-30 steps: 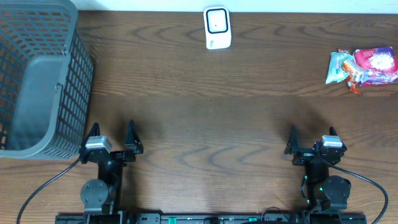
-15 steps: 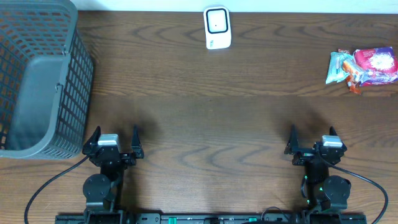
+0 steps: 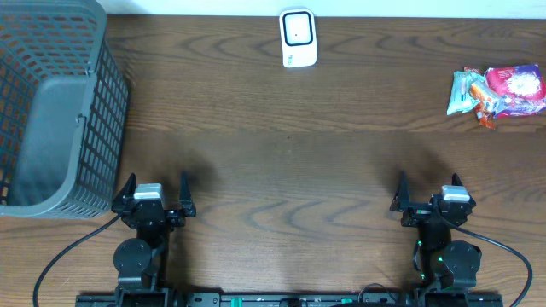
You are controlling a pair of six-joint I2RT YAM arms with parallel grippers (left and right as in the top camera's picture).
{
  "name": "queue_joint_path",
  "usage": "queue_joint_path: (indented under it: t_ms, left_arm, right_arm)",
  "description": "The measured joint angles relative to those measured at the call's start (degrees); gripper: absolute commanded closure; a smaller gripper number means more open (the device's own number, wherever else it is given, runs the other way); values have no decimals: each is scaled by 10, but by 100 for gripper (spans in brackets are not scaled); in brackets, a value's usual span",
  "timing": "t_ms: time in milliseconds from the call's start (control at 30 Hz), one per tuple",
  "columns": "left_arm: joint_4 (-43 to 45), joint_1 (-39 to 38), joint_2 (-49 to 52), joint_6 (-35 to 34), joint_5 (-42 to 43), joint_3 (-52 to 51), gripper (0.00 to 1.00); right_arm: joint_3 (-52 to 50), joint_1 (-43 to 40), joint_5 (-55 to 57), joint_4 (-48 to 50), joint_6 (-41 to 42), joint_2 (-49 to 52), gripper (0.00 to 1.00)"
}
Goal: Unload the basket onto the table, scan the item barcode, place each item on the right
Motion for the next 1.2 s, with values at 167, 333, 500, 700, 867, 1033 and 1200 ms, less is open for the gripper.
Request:
queue_joint_path:
  t_ms: [167,333,500,700,867,1033,1200]
  left_arm:
    - [0,0,0,-17,-2,0,2]
    - [0,0,0,-33,-2,1,2]
    - [-1,0,0,-32,-2,1,2]
    - [-1,0,0,-30,-2,1,2]
    - [-1,0,0,-30,-2,1,2]
    - [-1,0,0,-30,-2,1,2]
    - [-1,0,0,-30,-2,1,2]
  right_arm:
    - [0,0,0,0,0,0,1]
    - [0,0,0,0,0,0,1]
    - [0,0,0,0,0,0,1]
    - [0,0,0,0,0,0,1]
    - [0,0,0,0,0,0,1]
    - [0,0,0,0,0,0,1]
    - [0,0,0,0,0,0,1]
